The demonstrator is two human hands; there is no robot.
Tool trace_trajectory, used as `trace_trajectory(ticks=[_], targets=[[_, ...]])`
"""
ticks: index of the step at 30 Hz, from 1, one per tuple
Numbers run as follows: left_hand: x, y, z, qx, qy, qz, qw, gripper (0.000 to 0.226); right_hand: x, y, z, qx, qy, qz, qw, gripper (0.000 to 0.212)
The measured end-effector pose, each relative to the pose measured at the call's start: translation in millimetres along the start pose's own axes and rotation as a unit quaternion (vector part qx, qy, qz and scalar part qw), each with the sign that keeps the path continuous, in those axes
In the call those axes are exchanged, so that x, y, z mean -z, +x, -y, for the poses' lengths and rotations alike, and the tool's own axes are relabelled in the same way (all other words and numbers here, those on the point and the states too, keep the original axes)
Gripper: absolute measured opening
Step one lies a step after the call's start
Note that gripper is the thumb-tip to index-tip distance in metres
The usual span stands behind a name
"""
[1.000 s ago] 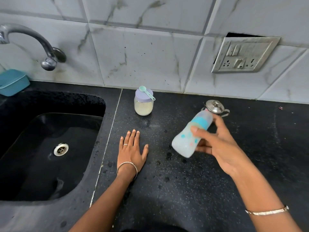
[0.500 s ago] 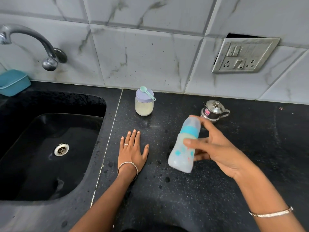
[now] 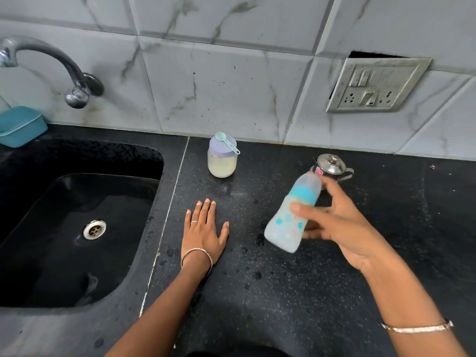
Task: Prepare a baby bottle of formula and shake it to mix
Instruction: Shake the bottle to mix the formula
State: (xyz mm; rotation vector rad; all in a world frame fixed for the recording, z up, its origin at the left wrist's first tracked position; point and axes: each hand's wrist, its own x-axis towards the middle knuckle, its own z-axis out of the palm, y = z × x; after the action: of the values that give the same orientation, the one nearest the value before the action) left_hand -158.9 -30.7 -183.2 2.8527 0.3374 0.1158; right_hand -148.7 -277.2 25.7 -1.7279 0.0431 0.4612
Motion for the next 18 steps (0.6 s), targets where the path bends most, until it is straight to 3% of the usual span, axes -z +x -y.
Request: trace_trajectory(ticks=[3,7,12,16,18], targets=[[-1.3,-0.8,0.3,0.0,-0.001,-0.003,1.0,0.08,-3.9,2.6,-6.4,0.019,0.06,-0.032,0.997,0.083],[-1.0,0.1,-0.3,-0.001,-0.002,-0.003,1.0,0.08,-10.5,-5.5,-5.3,-0.018,-0.016,0.07,0.997,0.081],[-1.5,-0.5,-0.2,0.0,-0.004,-0.004,1.0,0.078,-7.4,5.7,-7.2,0.022,0.081,-0.048,0.995,0.072],[-0.9,-0.9,-0.3,-0.001,-0.007,-0.008,1.0,0.08,-8.3,-2.8,-6.0,-0.018,-0.016,0.064,0.998,0.078],[-1.5,-1.0,-0.3,-0.001,-0.008,-0.008,1.0,0.08,-6.8,-2.8,-6.0,-0.01,-0.006,0.05,0.999,0.079]])
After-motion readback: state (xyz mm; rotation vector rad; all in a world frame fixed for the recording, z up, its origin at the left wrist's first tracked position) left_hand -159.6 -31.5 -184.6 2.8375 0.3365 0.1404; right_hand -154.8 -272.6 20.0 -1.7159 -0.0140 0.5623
